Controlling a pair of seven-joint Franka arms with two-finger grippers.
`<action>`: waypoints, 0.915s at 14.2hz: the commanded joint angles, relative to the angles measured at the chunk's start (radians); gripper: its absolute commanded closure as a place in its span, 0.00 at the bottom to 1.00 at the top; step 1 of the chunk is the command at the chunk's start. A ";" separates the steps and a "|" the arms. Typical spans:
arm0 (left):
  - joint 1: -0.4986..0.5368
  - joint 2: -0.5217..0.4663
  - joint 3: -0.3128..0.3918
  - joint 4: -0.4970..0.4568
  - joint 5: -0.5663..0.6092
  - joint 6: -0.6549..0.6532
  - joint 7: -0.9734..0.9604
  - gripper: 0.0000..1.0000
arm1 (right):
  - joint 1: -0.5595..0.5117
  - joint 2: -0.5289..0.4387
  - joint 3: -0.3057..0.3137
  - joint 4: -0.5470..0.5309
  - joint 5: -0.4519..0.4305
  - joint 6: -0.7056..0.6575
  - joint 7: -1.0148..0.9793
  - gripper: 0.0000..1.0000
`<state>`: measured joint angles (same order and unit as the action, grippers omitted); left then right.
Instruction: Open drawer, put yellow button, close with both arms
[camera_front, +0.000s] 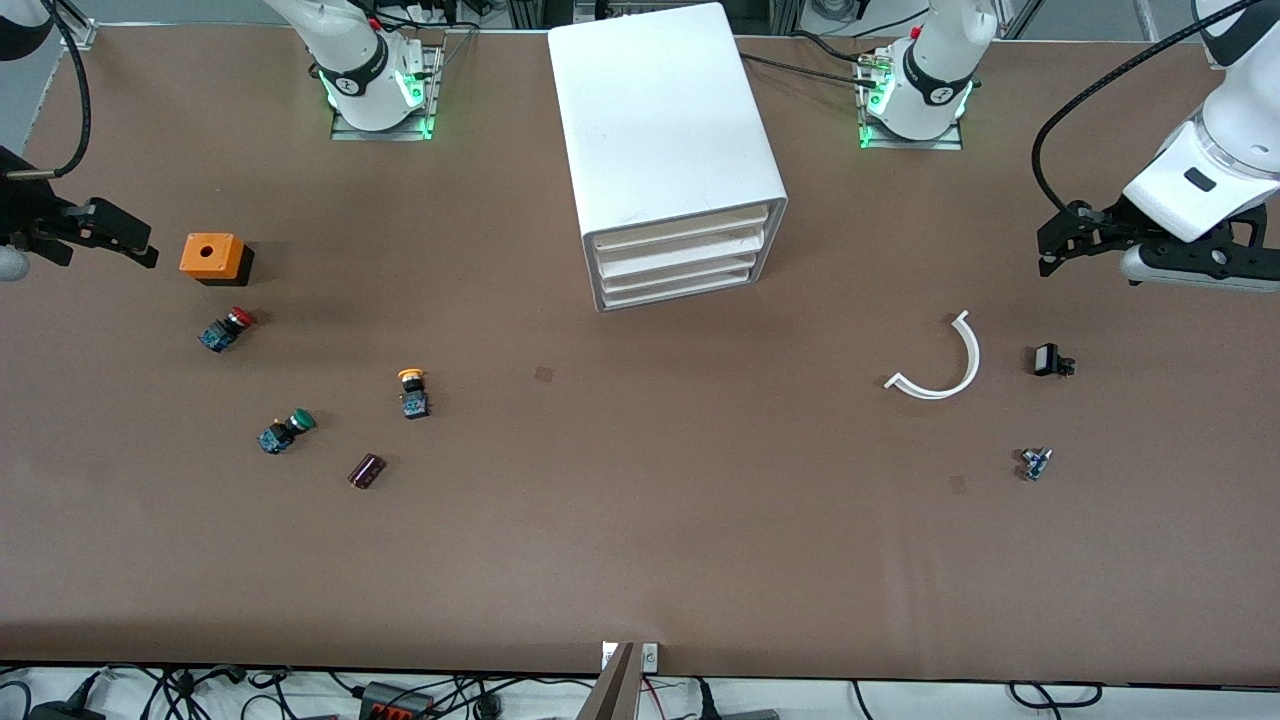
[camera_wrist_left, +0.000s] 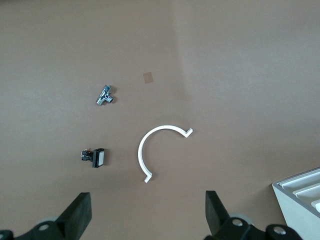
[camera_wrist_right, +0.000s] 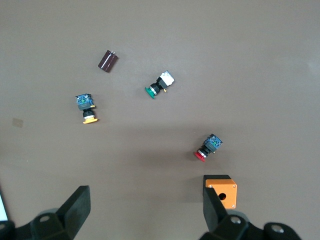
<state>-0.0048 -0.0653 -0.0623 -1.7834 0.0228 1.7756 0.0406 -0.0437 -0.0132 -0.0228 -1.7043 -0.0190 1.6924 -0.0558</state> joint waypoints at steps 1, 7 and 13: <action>0.014 0.013 -0.014 0.030 0.006 -0.021 -0.004 0.00 | -0.005 0.007 0.012 -0.012 -0.015 0.010 -0.002 0.00; 0.014 0.013 -0.016 0.030 0.006 -0.021 -0.005 0.00 | 0.019 0.038 0.012 -0.006 -0.006 0.016 -0.001 0.00; 0.014 0.013 -0.016 0.030 0.006 -0.021 -0.002 0.00 | 0.077 0.091 0.012 -0.006 -0.010 0.042 0.007 0.00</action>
<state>-0.0044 -0.0636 -0.0637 -1.7825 0.0228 1.7756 0.0406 0.0164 0.0646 -0.0130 -1.7047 -0.0189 1.7135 -0.0559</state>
